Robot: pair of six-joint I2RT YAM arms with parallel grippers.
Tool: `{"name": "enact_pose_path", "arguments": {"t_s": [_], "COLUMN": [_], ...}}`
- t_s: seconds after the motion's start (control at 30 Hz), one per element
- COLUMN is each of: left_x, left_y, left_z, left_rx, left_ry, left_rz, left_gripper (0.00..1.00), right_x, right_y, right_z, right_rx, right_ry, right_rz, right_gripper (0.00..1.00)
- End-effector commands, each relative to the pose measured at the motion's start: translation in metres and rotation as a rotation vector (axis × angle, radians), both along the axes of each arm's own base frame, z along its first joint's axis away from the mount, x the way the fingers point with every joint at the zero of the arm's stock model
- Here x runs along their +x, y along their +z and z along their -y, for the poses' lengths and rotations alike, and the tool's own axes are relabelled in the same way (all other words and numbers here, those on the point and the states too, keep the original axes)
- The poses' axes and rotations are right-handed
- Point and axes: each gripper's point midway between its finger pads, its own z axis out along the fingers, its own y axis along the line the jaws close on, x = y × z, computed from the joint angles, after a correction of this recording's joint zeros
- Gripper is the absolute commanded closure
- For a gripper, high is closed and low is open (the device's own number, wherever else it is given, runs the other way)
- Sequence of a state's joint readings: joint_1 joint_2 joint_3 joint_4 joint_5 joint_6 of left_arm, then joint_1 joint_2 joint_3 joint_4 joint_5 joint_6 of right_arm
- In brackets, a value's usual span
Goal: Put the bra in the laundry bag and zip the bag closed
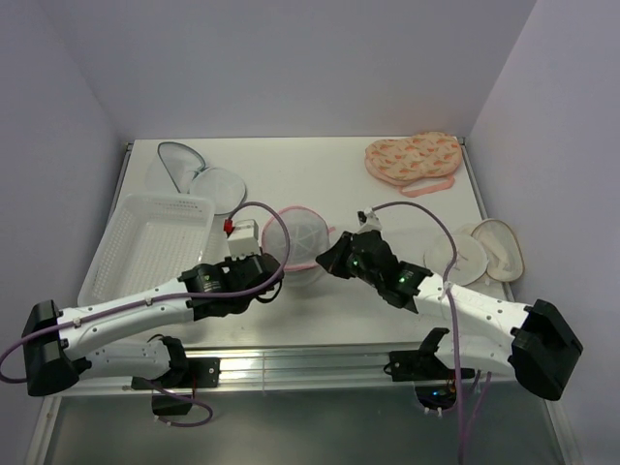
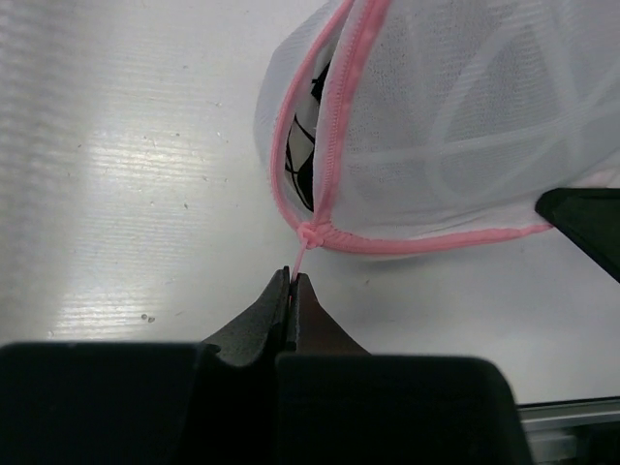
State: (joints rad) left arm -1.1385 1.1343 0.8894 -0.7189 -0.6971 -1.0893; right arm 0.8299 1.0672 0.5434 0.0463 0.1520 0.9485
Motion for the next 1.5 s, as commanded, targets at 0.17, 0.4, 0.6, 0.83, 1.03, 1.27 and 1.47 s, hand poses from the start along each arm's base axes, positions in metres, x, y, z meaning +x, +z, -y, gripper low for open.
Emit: {"name": "enact_pose_path", "arguments": {"t_s": [0.17,0.4,0.6,0.83,1.03,1.27,1.47], "left_x": [-0.004,-0.007,-0.004,0.003,0.005,0.003,0.001], "left_y": [0.002,0.013,0.023,0.024,0.022,0.023,0.026], "left_z": [-0.019,0.011,0.044,0.073,0.080,0.096,0.097], "left_rx": [0.021,-0.080,-0.149,-0.175,-0.194,-0.224,-0.233], "left_ry": [0.004,-0.078,-0.154,-0.191,-0.197,-0.253,-0.266], "left_rz": [-0.003,0.021,0.039,0.045,0.047,0.046,0.046], "left_gripper": [1.00,1.00,1.00,1.00,1.00,1.00,1.00], "right_x": [0.049,0.068,0.058,0.022,-0.023,-0.042,-0.027], "right_y": [0.040,0.067,0.068,0.081,0.062,0.045,0.039], "right_z": [-0.008,-0.032,-0.019,0.001,-0.005,-0.030,-0.029], "right_rx": [-0.132,-0.139,-0.154,-0.064,0.081,0.239,0.271], "right_ry": [0.099,0.188,0.150,0.123,0.145,0.129,0.027], "right_rz": [0.102,0.112,0.073,0.034,-0.041,-0.117,-0.129], "right_gripper": [0.99,0.78,0.45,0.38,0.37,0.39,0.41]}}
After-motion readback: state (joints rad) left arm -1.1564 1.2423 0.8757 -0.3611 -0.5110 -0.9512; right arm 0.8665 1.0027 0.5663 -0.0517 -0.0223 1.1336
